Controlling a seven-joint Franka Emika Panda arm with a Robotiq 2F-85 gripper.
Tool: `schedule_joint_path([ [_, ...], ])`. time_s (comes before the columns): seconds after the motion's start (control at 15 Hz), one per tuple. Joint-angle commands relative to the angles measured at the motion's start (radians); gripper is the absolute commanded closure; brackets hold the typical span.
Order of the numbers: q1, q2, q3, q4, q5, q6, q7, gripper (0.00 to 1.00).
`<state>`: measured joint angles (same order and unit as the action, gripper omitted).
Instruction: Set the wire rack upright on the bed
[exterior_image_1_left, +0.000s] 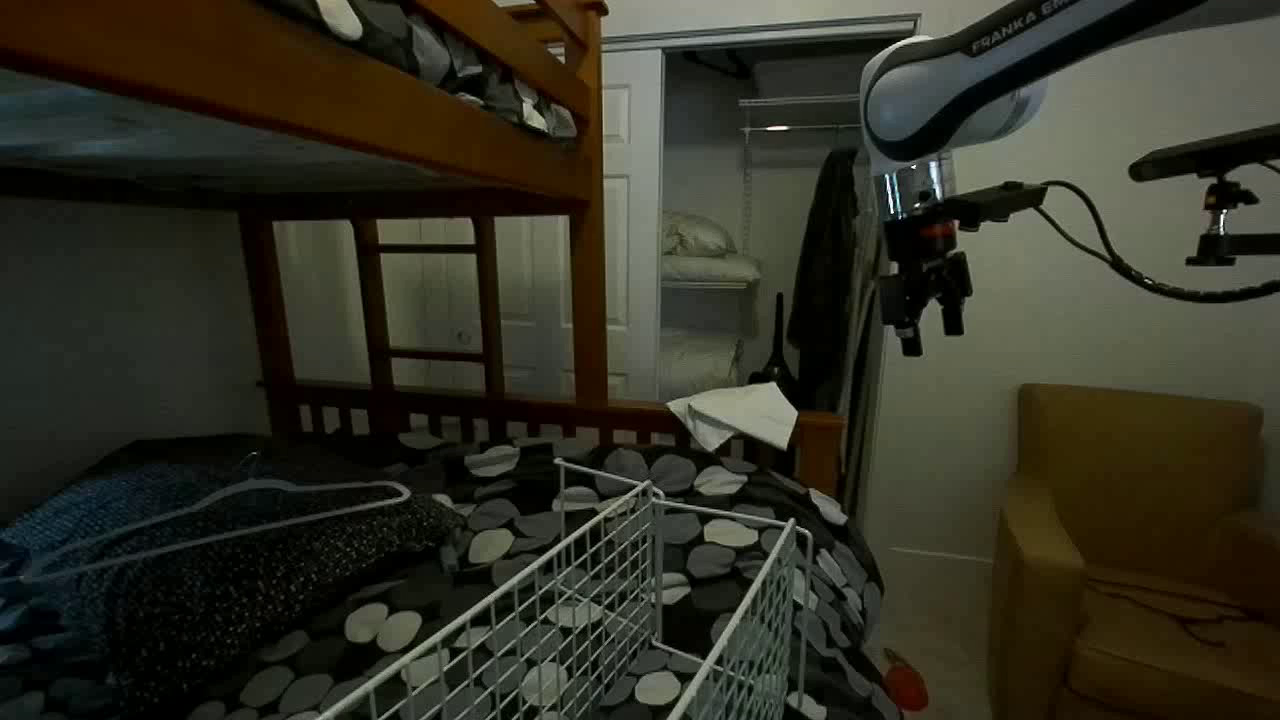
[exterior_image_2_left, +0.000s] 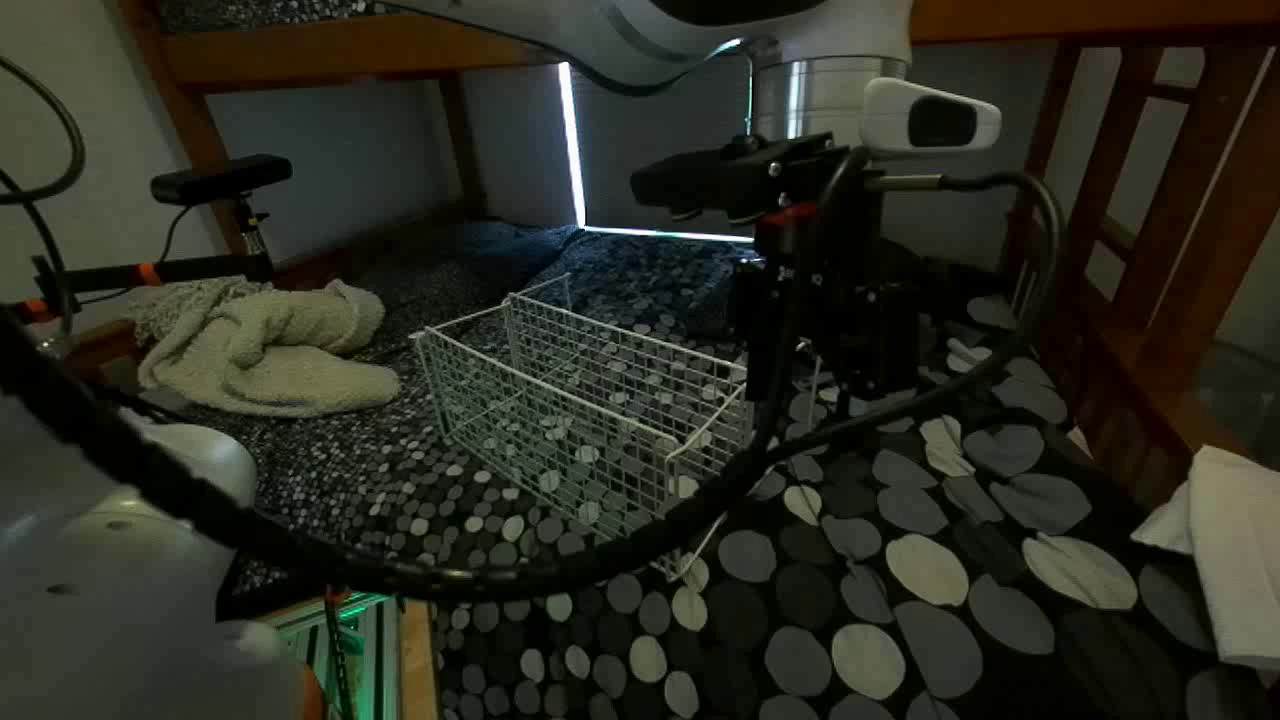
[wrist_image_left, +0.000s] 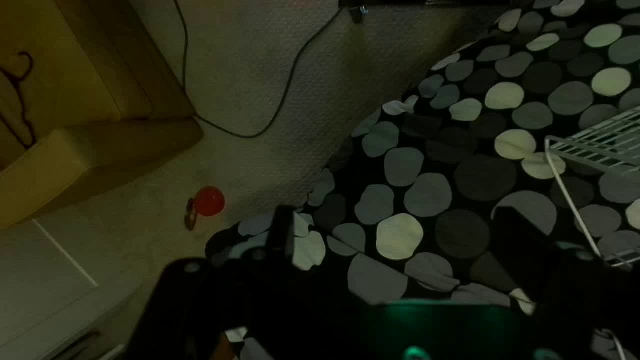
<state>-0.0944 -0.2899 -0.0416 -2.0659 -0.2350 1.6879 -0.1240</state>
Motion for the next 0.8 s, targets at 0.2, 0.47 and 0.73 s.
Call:
schedule_joint_path([
  [0.2,0.013,0.0,-0.011,0.002,-0.003,-0.003,0.003,0.0],
  [0.47,0.039,-0.003,0.02,-0.03,-0.008,-0.003,0.014,0.0],
  [0.73,0.117,-0.049,0.07,-0.132,0.036,-0.007,-0.046,0.0],
])
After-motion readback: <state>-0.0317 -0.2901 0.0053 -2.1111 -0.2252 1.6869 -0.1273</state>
